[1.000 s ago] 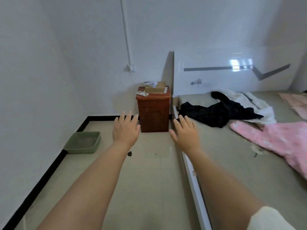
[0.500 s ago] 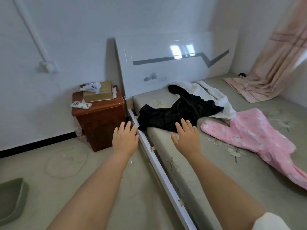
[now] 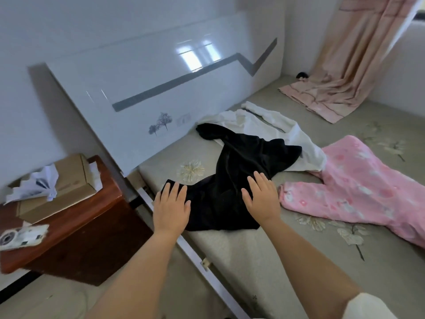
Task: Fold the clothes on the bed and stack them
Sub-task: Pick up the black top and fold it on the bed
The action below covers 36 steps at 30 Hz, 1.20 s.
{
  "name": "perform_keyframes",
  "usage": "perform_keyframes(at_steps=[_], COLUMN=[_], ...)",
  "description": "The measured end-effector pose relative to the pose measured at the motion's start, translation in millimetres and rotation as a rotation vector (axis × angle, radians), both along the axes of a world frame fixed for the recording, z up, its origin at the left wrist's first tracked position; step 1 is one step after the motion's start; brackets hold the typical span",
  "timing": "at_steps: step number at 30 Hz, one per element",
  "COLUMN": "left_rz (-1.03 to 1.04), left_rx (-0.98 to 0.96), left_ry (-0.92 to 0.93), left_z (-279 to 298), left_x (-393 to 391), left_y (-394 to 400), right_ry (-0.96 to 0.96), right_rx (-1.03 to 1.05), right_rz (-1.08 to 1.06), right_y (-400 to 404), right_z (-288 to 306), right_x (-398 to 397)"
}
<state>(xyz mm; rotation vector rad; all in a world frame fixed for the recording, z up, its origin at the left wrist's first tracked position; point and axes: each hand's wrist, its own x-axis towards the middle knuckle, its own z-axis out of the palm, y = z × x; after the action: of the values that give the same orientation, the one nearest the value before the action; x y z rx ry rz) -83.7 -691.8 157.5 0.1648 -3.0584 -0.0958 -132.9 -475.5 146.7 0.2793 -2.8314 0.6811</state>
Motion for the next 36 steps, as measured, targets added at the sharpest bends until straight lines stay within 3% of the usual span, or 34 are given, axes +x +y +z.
perform_keyframes(at_steps=[6, 14, 21, 26, 31, 36], left_rz=[-0.073, -0.441, -0.611, -0.761, -0.893, -0.986], left_rx=[0.003, -0.005, 0.167, 0.156, 0.155, 0.093], left_ry=[-0.148, -0.438, -0.461, -0.509, -0.471, -0.404], left_z=[-49, -148, -203, -218, -212, -199], left_x=[-101, -256, -329, -349, -364, -347], left_y=[-50, -85, -81, -64, -3, 52], right_ry=[-0.252, -0.542, -0.867, -0.741, -0.294, -0.357], right_rx=[0.136, 0.137, 0.120, 0.179, 0.191, 0.103], right_rz=[-0.086, -0.410, -0.775, -0.781, -0.604, -0.376], right_y=[-20, -61, -108, -107, -82, -43], right_z=[-64, -147, -198, -190, -151, -124], right_x=[-71, -129, -179, -189, -155, -86])
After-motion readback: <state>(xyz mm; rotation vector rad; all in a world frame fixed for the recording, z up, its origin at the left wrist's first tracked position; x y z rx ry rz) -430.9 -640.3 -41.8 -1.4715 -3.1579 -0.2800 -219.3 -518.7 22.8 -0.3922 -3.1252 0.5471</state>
